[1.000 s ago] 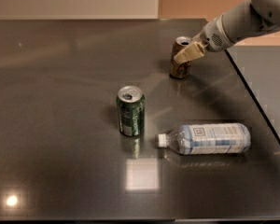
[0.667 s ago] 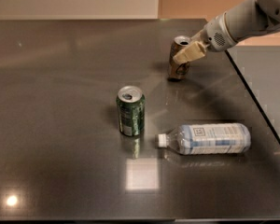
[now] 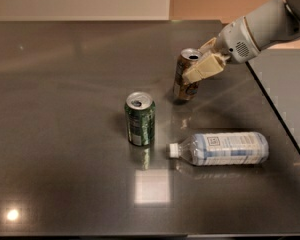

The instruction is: Move orange can near green can

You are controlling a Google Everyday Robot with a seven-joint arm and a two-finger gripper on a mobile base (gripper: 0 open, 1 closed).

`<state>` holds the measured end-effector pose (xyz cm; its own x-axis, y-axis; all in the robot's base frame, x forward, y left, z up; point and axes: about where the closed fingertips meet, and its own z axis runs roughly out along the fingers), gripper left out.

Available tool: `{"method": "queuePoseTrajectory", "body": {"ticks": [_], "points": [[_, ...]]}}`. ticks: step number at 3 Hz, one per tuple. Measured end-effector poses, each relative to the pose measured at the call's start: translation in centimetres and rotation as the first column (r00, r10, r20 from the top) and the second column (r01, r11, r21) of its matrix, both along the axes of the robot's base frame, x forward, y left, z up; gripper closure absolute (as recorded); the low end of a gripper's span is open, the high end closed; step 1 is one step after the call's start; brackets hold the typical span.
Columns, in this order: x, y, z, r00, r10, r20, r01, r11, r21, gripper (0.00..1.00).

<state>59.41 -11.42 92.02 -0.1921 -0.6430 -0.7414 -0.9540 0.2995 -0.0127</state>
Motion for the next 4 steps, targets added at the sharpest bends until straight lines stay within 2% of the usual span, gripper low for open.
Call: {"method": "queuePoseTrajectory", "body": {"ticks": [1,2,3,4], "points": [[-3.7,1.3,-0.5,0.9921,0.124,-0.019,-0.124,0.992,0.013,1.00],[-6.6,2.7,-0.6,0.9736,0.228,-0.009,-0.228,0.974,0.013,1.00],[-8.5,4.1,-0.4,0.9504,0.310,0.018,-0.310,0.951,-0.002,1.00],[-9.3,4.7,-1.0,0.9348,0.354,0.021,-0.354,0.935,-0.025,0.82]]}}
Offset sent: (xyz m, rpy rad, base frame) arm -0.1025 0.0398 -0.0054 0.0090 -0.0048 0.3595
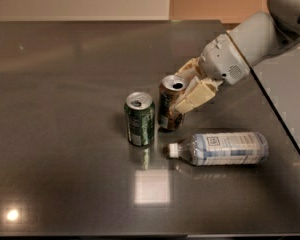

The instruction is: Move orange can near green can

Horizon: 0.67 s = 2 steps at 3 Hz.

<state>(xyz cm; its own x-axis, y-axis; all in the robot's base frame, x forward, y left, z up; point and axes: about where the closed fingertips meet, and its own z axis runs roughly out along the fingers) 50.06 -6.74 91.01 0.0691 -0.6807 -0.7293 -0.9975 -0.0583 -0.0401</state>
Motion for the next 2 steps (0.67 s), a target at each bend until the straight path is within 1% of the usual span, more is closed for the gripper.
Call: {"method": "queuePoseTrajectory", "body": {"ticks": [1,2], "points": [[-0.26,0.11,-0.68,0.9998,0.022,0.000,-0.022,1.000,-0.008,0.58],[-0.26,0.06,-1.12,0.9995,0.030,-0.005,-0.030,1.000,-0.007,0.35]]}}
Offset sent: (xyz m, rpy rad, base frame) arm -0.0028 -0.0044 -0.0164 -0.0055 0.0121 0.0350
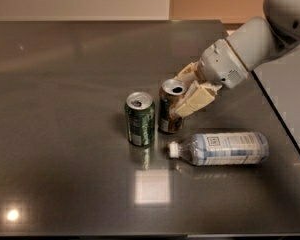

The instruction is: Move orange can near green can

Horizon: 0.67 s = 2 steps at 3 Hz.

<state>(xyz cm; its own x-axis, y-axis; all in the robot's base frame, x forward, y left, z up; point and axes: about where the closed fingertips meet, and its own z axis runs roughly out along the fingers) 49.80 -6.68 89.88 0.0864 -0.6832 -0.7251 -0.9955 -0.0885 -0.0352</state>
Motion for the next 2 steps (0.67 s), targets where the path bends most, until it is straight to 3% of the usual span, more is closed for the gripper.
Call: {"method": "queuePoseTrajectory", "body": {"ticks": [1,2], "points": [[0.02,0.19,-0.01,1.0000,0.002,0.001,-0.002,1.000,0.000,0.12],[0.03,0.36,-0.03,1.0000,0.004,0.001,-0.004,1.000,0.001,0.00]]}}
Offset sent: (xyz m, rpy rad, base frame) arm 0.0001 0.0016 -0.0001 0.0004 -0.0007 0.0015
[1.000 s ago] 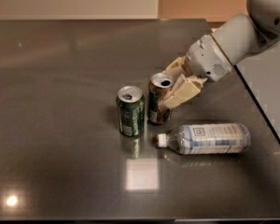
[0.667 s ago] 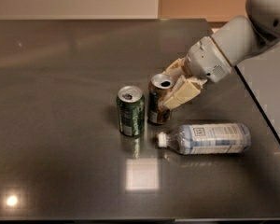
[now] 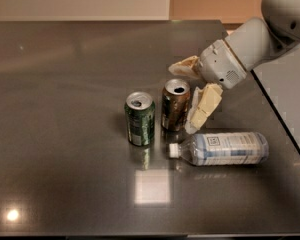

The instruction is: Move orange can near green can

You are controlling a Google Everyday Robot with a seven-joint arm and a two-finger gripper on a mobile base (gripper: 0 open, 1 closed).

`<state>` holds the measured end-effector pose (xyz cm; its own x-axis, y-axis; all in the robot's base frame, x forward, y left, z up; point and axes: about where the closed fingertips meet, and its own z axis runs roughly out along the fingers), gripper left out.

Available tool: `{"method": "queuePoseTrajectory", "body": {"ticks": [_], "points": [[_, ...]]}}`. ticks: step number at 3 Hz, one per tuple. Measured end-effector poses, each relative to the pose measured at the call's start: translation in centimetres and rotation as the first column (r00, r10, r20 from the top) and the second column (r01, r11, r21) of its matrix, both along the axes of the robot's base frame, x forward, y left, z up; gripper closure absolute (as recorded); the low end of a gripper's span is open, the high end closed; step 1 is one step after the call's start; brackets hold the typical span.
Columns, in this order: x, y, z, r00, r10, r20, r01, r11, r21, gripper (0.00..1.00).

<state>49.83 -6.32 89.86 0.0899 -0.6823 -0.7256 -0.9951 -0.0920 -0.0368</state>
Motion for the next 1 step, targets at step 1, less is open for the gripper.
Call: {"method": "queuePoseTrajectory", "body": {"ticks": [1], "points": [[0.00,0.01,0.00,1.0000,0.000,0.000,0.000,1.000,0.000,0.00]]}}
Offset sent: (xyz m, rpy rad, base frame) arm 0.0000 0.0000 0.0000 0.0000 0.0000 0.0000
